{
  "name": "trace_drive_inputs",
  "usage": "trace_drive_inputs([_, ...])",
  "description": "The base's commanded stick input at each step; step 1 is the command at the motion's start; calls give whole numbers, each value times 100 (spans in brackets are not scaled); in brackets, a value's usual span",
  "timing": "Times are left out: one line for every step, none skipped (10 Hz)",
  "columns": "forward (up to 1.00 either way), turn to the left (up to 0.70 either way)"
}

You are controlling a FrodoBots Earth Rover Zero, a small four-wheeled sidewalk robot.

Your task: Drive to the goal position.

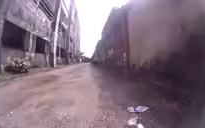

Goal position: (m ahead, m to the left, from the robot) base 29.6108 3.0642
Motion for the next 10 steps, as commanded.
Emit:
trace_drive_inputs([50,0])
trace_drive_inputs([50,0])
trace_drive_inputs([50,0])
trace_drive_inputs([50,0])
trace_drive_inputs([50,0])
trace_drive_inputs([50,0])
trace_drive_inputs([50,0])
trace_drive_inputs([50,0])
trace_drive_inputs([50,0])
trace_drive_inputs([50,0])
